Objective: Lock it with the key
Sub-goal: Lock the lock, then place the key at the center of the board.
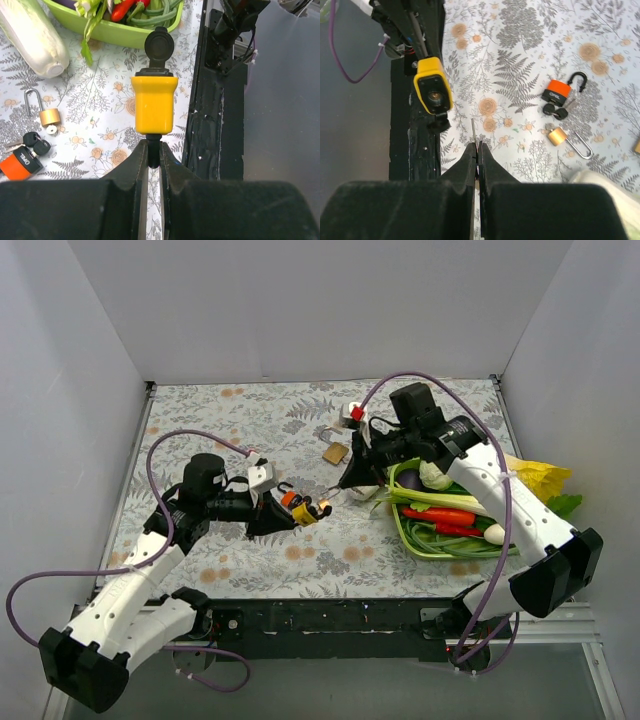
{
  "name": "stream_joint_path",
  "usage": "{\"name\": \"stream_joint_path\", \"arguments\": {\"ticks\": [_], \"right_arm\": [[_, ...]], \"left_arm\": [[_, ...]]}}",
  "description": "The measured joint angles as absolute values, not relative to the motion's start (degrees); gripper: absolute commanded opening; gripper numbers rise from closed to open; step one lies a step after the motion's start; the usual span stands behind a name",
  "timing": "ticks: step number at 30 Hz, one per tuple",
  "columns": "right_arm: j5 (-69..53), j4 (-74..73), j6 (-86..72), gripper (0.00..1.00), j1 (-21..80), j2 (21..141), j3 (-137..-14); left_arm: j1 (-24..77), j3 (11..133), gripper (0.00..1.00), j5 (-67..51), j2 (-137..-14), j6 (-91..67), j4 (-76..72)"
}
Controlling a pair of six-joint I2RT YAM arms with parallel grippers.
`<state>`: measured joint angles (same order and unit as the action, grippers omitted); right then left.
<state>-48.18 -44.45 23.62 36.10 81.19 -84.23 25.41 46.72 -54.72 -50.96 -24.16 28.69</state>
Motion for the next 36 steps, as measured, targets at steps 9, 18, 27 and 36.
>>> {"name": "stream_joint_path", "arguments": {"ticks": [9,18,27,36], "right_arm": [[-43.97,-43.07,25.67,0.01,33.69,80.95,-77.47],[-32.34,-37.12,26.76,0.01,43.81,87.85,-65.8],[-24.18,-30.33,25.52,0.01,43.64,95.42,-61.06],[-20.86,-26.02,26.24,0.01,43.2,97.3,-60.07]], "left_arm": [[14.87,45.1,0.0,-55.2,-51.59,-32.01,27.49],[3.51,45.1,0.0,-52.69,-57.23,-48.9,19.38],[0.91,45.1,0.0,-51.22,-58.22,-53.36,17.52],[0.86,45.1,0.0,-49.95,-58.46,-53.25,17.87]]}}
